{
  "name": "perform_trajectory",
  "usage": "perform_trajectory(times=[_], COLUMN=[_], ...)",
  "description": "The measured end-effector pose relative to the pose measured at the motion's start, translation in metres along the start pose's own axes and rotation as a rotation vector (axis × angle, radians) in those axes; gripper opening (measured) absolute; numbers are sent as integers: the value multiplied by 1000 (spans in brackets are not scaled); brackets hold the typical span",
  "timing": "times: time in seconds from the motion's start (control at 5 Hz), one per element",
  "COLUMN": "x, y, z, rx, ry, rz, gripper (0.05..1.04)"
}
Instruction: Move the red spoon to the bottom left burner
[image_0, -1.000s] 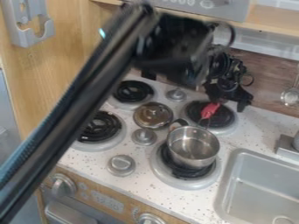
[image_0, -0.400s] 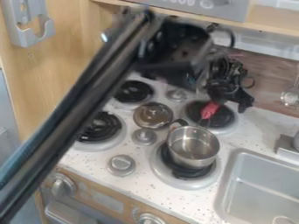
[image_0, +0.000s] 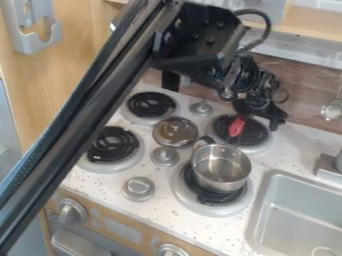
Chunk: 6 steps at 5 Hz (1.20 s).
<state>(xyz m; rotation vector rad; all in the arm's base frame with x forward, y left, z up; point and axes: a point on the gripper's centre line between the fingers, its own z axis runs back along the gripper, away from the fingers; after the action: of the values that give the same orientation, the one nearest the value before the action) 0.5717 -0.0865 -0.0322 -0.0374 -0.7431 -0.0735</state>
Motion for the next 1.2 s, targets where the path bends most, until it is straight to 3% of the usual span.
perform_trajectory(times=[0.4,0.6,0.8,1.2], x=[2,17,24,20], y=[2,-3,-2,12], z=[0,4,6,6], rx=[-7,-43,-43,7], ry=[-12,-59,-77,-65], rz=[18,2,-18,-15], gripper=[999,999,999,999])
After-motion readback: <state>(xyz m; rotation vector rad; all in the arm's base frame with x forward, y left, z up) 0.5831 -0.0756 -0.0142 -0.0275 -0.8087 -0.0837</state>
